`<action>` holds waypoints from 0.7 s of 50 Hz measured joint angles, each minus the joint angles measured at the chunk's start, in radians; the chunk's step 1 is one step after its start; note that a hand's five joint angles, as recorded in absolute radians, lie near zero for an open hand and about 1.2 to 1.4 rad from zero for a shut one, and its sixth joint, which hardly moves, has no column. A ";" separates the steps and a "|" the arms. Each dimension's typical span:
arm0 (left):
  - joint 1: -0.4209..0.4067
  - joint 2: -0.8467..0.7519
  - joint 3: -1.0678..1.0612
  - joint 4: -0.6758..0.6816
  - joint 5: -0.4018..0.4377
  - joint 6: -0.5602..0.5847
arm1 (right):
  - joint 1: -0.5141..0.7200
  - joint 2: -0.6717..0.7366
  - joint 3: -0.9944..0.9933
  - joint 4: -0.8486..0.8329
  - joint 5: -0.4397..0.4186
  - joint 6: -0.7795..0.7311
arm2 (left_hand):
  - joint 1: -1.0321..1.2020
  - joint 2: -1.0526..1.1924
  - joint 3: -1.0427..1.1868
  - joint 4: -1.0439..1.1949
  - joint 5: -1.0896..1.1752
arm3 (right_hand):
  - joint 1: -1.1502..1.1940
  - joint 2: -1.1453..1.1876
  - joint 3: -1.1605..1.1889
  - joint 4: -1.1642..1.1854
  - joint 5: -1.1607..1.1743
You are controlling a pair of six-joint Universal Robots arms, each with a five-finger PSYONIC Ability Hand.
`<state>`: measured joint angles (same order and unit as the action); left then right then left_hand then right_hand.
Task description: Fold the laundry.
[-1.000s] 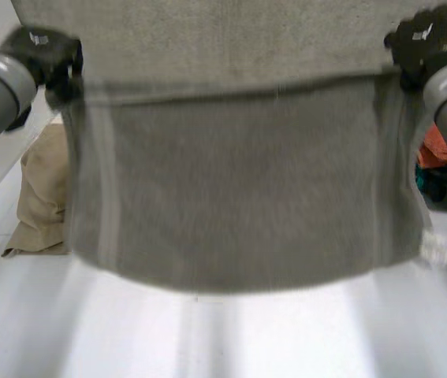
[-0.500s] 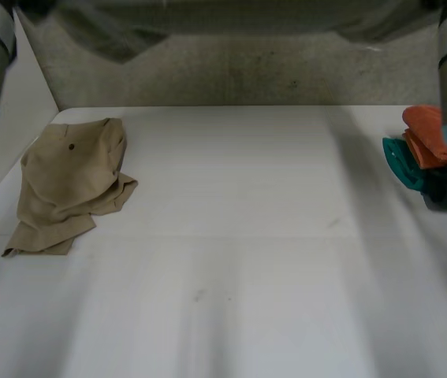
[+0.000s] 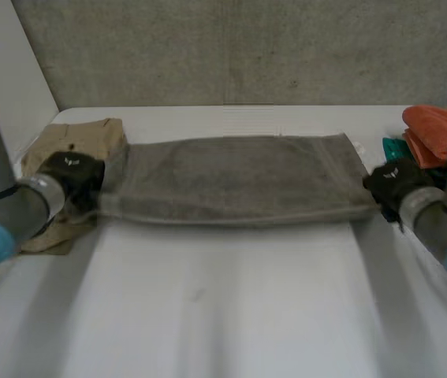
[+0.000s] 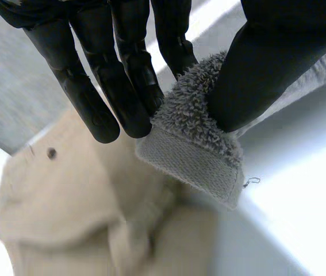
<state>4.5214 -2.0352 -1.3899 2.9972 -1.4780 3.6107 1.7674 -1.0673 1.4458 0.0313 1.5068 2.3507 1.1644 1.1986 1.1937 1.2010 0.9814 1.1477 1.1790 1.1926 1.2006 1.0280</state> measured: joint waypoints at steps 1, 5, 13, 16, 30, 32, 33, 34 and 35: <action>0.001 0.023 -0.023 -0.020 0.001 0.012 | -0.007 -0.025 0.023 0.022 0.000 -0.020 | 0.000 0.000 0.000 0.000 0.000 | 0.000 0.000 0.000 0.000 0.000; 0.007 0.148 -0.140 -0.139 0.012 0.083 | -0.053 -0.165 0.141 0.145 -0.003 -0.140 | 0.000 0.000 0.000 0.000 0.000 | 0.000 0.000 0.000 0.000 0.000; 0.007 0.269 -0.265 -0.343 0.056 0.265 | -0.127 -0.316 0.268 0.285 -0.057 -0.378 | 0.000 0.000 0.000 0.000 0.000 | 0.000 0.000 0.000 0.000 0.000; 0.005 0.261 -0.245 -0.344 0.059 0.299 | -0.126 -0.294 0.253 0.262 -0.071 -0.389 | 0.000 0.000 0.000 0.000 0.000 | 0.000 0.000 0.000 0.000 0.000; -0.101 -0.095 0.269 -0.252 -0.085 0.103 | -0.021 0.083 -0.098 -0.074 0.000 -0.170 | 0.000 0.000 0.000 0.000 0.000 | 0.000 0.000 0.000 0.000 0.000; -0.118 -0.168 0.371 -0.262 -0.123 0.071 | -0.003 0.160 -0.175 -0.127 0.016 -0.145 | 0.000 0.000 0.000 0.000 0.000 | 0.000 0.000 0.000 0.000 0.000; -0.127 -0.210 0.428 -0.270 -0.144 0.056 | 0.005 0.199 -0.215 -0.151 0.024 -0.137 | 0.000 0.000 0.000 0.000 0.000 | 0.000 0.000 0.000 0.000 0.000; -0.131 -0.230 0.457 -0.274 -0.154 0.049 | 0.010 0.221 -0.238 -0.165 0.027 -0.135 | 0.000 0.000 0.000 0.000 0.000 | 0.000 0.000 0.000 0.000 0.000; -0.138 -0.266 0.505 -0.282 -0.169 0.041 | 0.014 0.245 -0.263 -0.178 0.031 -0.134 | 0.000 0.000 0.000 0.000 0.000 | 0.000 0.000 0.000 0.000 0.000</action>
<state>4.3838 -2.3010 -0.8849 2.7150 -1.6471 3.6515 1.7815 -0.8222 1.1825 -0.1469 1.5378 2.2171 1.1644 1.1986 1.1937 1.2013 0.9814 1.1477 1.1790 1.1926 1.2007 1.0283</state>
